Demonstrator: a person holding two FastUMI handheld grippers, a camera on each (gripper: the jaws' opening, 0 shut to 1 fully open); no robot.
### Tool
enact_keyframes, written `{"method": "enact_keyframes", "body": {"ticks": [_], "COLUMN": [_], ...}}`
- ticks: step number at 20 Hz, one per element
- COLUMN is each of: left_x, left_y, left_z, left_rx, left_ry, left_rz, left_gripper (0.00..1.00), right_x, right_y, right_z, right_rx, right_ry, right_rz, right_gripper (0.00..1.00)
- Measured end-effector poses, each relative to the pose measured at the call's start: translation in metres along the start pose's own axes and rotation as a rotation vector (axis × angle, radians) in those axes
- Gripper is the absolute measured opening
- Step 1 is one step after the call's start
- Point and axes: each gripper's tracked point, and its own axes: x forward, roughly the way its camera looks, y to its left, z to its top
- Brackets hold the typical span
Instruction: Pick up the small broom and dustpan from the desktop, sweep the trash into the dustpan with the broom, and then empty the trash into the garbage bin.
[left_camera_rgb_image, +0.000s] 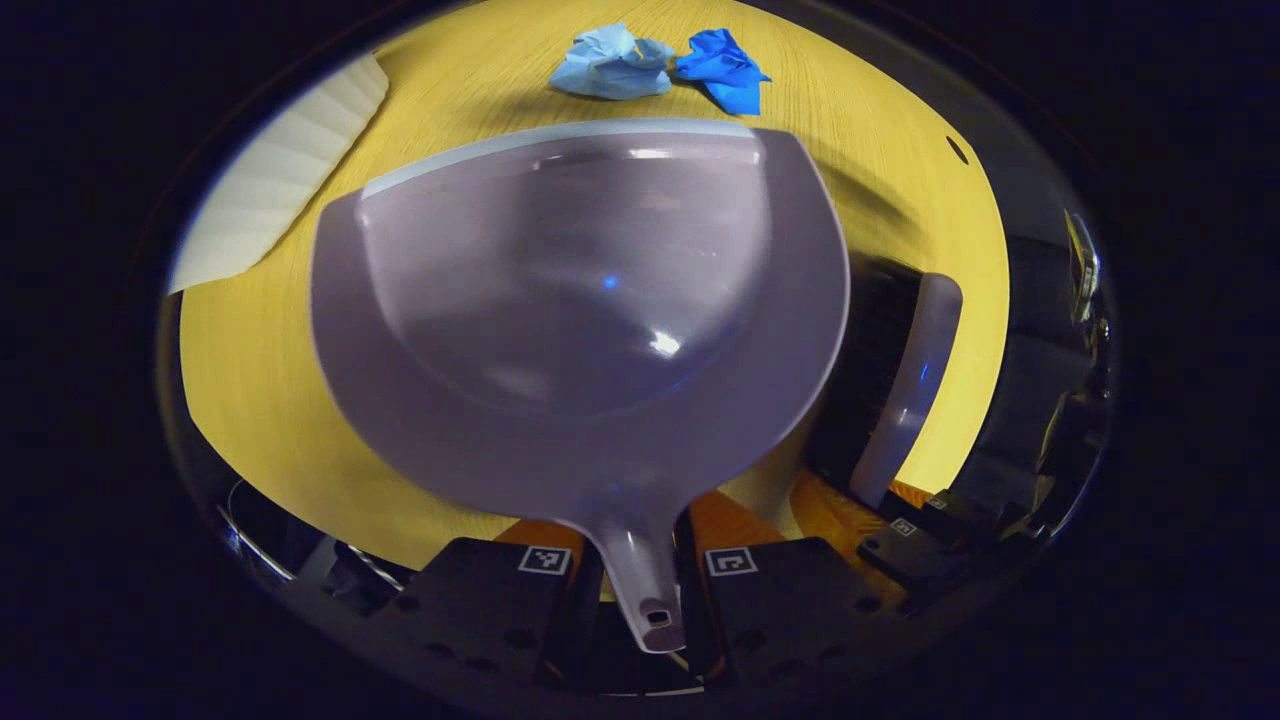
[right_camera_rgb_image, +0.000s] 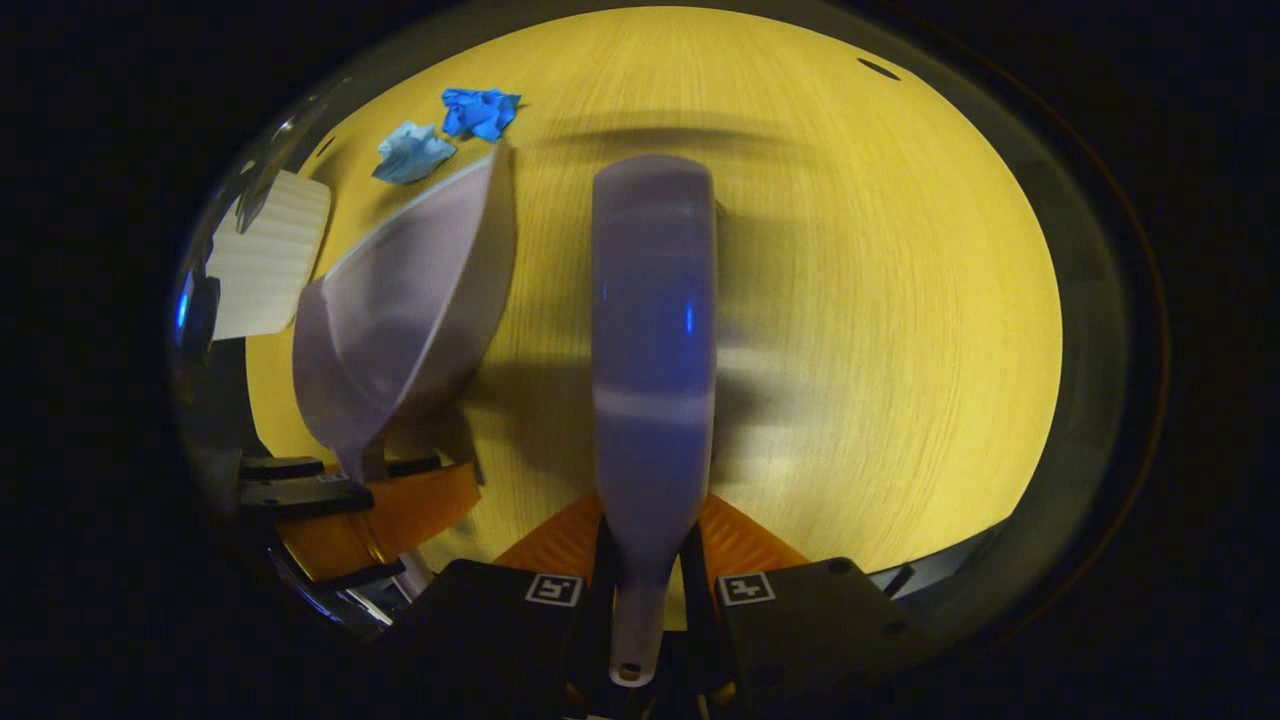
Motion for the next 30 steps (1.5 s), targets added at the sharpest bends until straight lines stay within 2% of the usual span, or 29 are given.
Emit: {"method": "enact_keyframes", "body": {"ticks": [1, 3, 5, 6, 10, 12, 17, 19, 22, 24, 27, 30], "left_x": [-0.001, -0.005, -0.002, -0.004, -0.008, -0.012, -0.032, -0.036, -0.032, -0.028, -0.024, -0.019], "left_y": [0.002, 0.009, 0.018, 0.023, 0.039, 0.045, 0.077, 0.088, 0.101, 0.104, 0.114, 0.126], "left_z": [0.001, -0.001, -0.004, -0.006, -0.014, -0.014, -0.021, -0.025, -0.029, -0.032, -0.032, -0.039], "left_rx": [0.014, 0.049, 0.120, 0.167, 0.293, 0.345, 0.445, 0.486, 0.509, 0.511, 0.513, 0.510], "left_ry": [-0.001, 0.001, 0.010, 0.012, 0.019, 0.010, -0.007, 0.001, 0.017, 0.023, 0.023, 0.022], "left_rz": [0.002, 0.016, 0.041, 0.055, 0.085, 0.094, 0.158, 0.181, 0.210, 0.214, 0.246, 0.274], "left_gripper": [0.31, 0.29, 0.28, 0.27, 0.25, 0.29, 0.27, 0.27, 0.27, 0.27, 0.27, 0.27], "right_x": [0.003, 0.003, 0.001, -0.001, -0.008, -0.017, -0.046, -0.054, -0.061, -0.054, -0.035, -0.013], "right_y": [0.001, 0.003, 0.001, 0.000, -0.017, -0.030, -0.048, -0.054, -0.043, -0.031, -0.006, 0.013], "right_z": [0.001, 0.001, 0.002, 0.002, 0.012, 0.026, 0.096, 0.134, 0.196, 0.234, 0.260, 0.263], "right_rx": [-0.011, -0.038, -0.058, -0.066, -0.069, -0.091, -0.204, -0.288, -0.420, -0.549, -0.648, -0.793], "right_ry": [0.000, 0.004, 0.003, -0.002, -0.025, -0.058, -0.122, -0.144, -0.180, -0.203, -0.159, -0.119], "right_rz": [-0.001, 0.009, 0.024, 0.029, 0.031, 0.004, -0.051, -0.109, -0.171, -0.233, -0.251, -0.299], "right_gripper": [0.33, 0.23, 0.18, 0.12, 0.12, 0.12, 0.13, 0.12, 0.12, 0.12, 0.12, 0.12]}}
